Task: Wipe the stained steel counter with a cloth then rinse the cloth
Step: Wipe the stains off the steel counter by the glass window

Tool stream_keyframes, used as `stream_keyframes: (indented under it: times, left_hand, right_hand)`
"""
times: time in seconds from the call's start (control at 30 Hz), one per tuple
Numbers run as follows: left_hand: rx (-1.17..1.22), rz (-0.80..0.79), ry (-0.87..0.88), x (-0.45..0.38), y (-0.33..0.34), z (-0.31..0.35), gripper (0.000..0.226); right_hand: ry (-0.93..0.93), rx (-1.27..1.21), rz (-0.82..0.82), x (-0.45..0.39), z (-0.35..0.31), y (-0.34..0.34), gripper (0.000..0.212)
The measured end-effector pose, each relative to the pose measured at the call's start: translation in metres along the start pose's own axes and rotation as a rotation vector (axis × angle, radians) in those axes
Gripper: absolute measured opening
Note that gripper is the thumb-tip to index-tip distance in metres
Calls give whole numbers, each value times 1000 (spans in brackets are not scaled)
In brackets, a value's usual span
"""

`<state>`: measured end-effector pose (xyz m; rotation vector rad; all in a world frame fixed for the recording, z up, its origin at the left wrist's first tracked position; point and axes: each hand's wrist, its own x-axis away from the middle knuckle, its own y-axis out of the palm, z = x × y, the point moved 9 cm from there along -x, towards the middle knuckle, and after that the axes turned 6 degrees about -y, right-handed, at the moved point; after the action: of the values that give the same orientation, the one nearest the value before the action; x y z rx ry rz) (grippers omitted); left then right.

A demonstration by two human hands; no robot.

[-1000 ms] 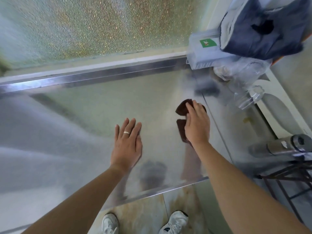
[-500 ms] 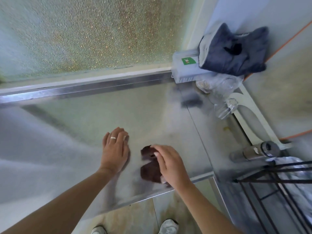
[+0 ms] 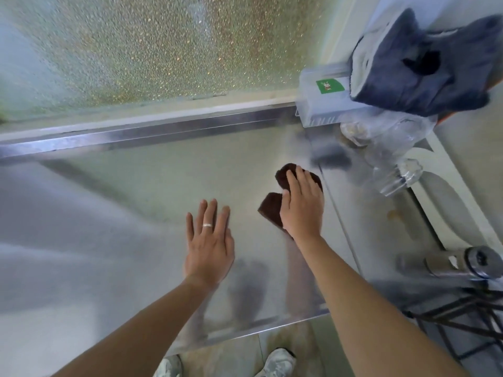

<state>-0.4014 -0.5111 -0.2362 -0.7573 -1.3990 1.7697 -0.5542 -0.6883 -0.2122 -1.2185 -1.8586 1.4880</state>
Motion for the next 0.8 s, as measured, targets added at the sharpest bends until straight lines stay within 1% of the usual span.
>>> stream_keyframes:
  times: [0.1, 0.17, 0.23, 0.37, 0.43, 0.5, 0.53, 0.57, 0.6, 0.63, 0.7, 0.73, 0.8]
  left_hand:
    - [0, -1, -4, 0, 0, 1, 52]
    - [3, 6, 7, -1, -2, 3, 53]
    - [39, 20, 4, -2, -6, 4, 53]
    - [169, 34, -13, -1, -17, 7, 48]
    - [186, 48, 1, 2, -22, 9, 48]
    - [160, 76, 60, 6, -24, 14, 49]
    - [143, 83, 115, 6, -23, 20, 49]
    - [132, 75, 176, 6, -21, 30, 49]
    - [127, 51, 229, 5, -17, 43, 50]
    - [123, 16, 264, 3, -12, 58, 51]
    - [111, -70, 257, -5, 2, 91, 56]
    - [105, -109, 229, -10, 9, 106, 58]
    - [67, -147, 186, -17, 23, 127, 62]
  right_hand:
    - [-153, -49, -34, -26, -43, 18, 46]
    - [-260, -81, -40, -28, -69, 25, 43]
    - [-320, -127, -54, -18, -82, 25, 38]
    - [-362, -255, 16, 40, -88, 5, 27]
    - [-367, -252, 30, 75, -88, -4, 23]
    - [-365, -184, 15, 99, -76, -13, 25]
    - [-331, -140, 33, 103, -60, -21, 27]
    - [-241, -102, 87, 103, -37, -32, 29]
    - [-93, -71, 167, 102, -6, -46, 31]
    - [98, -43, 263, 104, 28, -61, 31]
    - [455, 12, 438, 114, 91, -85, 31]
    - [584, 45, 497, 117, 114, -92, 33]
    - [797, 66, 554, 118, 152, -97, 37]
